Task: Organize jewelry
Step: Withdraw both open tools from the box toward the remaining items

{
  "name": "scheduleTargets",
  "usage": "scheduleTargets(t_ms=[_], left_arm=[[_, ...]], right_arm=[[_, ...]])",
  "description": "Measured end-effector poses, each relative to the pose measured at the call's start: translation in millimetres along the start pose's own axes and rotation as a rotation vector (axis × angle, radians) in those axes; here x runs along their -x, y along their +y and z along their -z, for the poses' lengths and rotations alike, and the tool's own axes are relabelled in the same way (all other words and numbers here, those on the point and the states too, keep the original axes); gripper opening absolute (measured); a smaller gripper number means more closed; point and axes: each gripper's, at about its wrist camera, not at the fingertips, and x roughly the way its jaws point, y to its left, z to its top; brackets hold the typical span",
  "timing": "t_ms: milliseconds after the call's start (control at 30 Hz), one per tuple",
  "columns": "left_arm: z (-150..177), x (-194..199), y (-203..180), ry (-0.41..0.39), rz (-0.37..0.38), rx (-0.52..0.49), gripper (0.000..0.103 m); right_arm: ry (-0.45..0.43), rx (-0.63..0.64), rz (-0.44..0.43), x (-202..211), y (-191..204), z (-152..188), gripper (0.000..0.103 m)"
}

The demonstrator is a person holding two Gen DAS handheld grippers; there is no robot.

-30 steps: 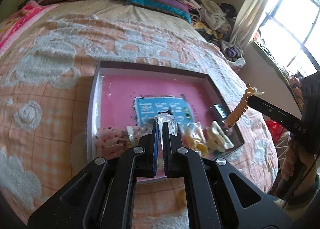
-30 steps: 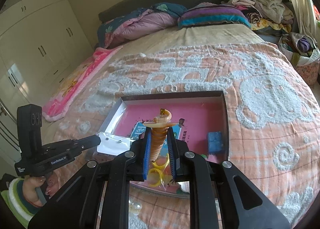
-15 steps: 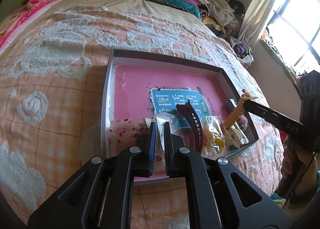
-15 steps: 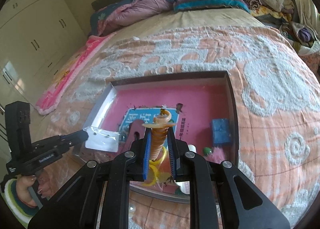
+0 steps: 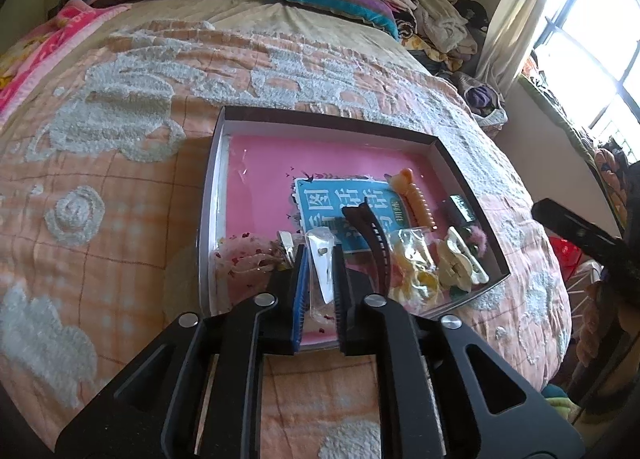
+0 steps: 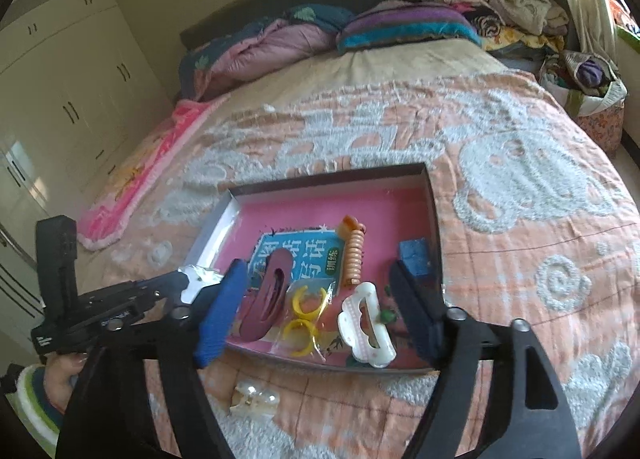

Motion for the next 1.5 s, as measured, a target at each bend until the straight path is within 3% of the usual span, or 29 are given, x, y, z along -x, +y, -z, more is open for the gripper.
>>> scheduleTargets(t_ms=[167,300,433,700,767,867,1500], left_arm=[[-0.1,12.2,-7.7,-0.017,-0.005,-0.007,0.020],[-0.9,26.8,-15.0,-0.041,-0.008,-0.013,0.036],[-2.0,43.8,-22.9,-0.066,-0.010,-0.022,0.045],[-1.6,80.0,-38.0,-0.132,-0.016,-0.039,0.088],[-1.2,90.4,-42.1,-0.151,-0.020,-0.044,0.092],[0.5,103.4,-47.0,-0.171,-0.021,-0.049,0.094],[38.2,150.5,-63.2,-0.217,-0.063,-0.085,0.094]], right_arm=[[-0.037,0.008,-0.003,23.0,4.0,0.7,0.085],[-0.064,0.024,-0.006,40.6,9.4,2.0,0.087],[-0.091,0.040,-0.015,59.0,15.2,3.8,0.087],[-0.138,0.070,-0.024,93.1,27.5,8.7,0.087],[-0.148,0.078,-0.024,100.3,30.4,9.9,0.087],[-0.171,0.084,-0.021,112.0,34.9,12.7,0.098],[-0.241,0.144,-0.046,174.9,56.0,42.2,0.098]])
